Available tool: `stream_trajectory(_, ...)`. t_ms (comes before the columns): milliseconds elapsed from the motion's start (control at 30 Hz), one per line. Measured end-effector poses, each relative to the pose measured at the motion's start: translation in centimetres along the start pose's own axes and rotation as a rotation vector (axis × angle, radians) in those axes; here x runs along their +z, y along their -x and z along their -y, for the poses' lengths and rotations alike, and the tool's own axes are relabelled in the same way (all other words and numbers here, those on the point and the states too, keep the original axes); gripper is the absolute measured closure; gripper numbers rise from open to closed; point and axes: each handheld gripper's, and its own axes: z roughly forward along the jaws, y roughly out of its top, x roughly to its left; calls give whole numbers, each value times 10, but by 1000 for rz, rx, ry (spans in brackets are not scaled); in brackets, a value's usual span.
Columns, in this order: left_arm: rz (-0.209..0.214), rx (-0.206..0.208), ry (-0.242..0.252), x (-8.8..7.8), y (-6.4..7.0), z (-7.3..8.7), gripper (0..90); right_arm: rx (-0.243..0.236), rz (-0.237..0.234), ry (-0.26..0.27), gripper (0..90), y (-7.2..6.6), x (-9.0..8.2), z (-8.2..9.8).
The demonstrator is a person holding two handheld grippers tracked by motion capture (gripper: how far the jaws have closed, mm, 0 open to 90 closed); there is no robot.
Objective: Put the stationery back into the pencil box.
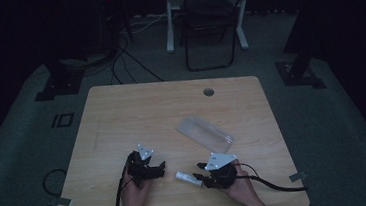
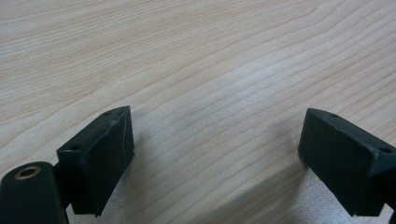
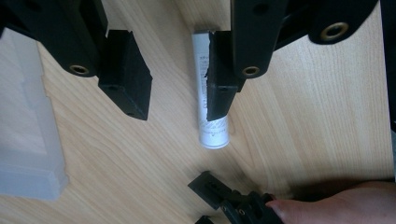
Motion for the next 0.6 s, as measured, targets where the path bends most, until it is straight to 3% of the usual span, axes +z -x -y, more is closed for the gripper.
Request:
stream_trajectory(367,0,-1,1,0,0,0,109,1,-33,-24,609,-6,10,5)
stream_trajectory(600,0,-1,1,0,0,0,108,-24,-40,-44,605,-12,19,6)
